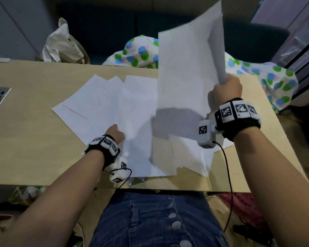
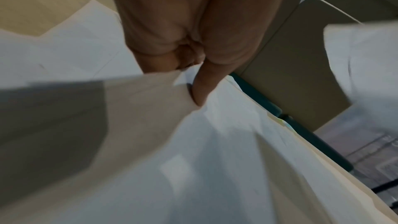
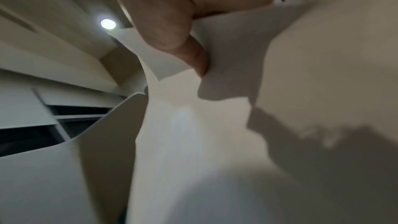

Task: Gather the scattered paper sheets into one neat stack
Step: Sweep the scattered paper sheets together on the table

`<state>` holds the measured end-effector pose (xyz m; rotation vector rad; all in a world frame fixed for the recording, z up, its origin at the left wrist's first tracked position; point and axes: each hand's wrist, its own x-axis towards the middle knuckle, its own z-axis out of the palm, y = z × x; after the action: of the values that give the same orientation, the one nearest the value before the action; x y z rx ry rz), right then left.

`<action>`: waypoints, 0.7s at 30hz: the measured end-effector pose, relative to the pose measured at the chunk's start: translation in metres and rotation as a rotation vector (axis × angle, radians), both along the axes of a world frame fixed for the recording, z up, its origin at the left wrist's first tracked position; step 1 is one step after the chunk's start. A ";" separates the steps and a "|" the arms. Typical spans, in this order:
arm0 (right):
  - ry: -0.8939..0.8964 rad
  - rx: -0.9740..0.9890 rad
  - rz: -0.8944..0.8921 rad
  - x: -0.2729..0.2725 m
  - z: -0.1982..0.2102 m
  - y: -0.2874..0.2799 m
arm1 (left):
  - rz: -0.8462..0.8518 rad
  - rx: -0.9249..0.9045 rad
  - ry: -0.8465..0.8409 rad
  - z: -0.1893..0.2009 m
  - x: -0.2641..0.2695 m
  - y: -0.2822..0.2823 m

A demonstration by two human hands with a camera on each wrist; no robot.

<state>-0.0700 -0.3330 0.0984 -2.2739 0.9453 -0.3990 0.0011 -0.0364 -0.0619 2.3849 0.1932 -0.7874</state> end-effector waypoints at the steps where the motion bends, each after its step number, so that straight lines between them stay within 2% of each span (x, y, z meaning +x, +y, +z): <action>1: 0.054 0.079 0.023 0.001 -0.017 0.001 | 0.007 -0.014 0.027 -0.001 0.001 0.001; 4: 0.269 0.263 0.119 0.000 -0.076 0.014 | 0.113 -0.112 0.084 -0.008 0.001 0.004; 7: 0.429 0.346 0.203 0.002 -0.125 0.036 | 0.295 -0.324 0.187 -0.017 0.000 0.009; 10: 0.416 0.423 0.117 0.005 -0.154 0.060 | 0.439 -0.438 0.243 -0.025 0.001 0.012; 13: 0.422 0.322 0.067 0.006 -0.164 0.079 | 0.415 -0.430 0.195 -0.024 0.003 0.009; 18: 0.594 0.108 0.396 0.006 -0.169 0.101 | 0.253 -0.256 0.142 -0.025 0.005 0.003; 20: 0.632 0.051 0.388 0.011 -0.169 0.095 | 0.194 -0.160 0.093 -0.026 0.007 0.001; 21: 0.617 0.036 0.316 0.014 -0.168 0.086 | 0.173 -0.136 0.073 -0.025 0.008 0.000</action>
<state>-0.0562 -0.2475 -0.0693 -2.5013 0.8334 0.4791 0.0092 -0.0365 -0.0870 2.1810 0.3590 -0.7806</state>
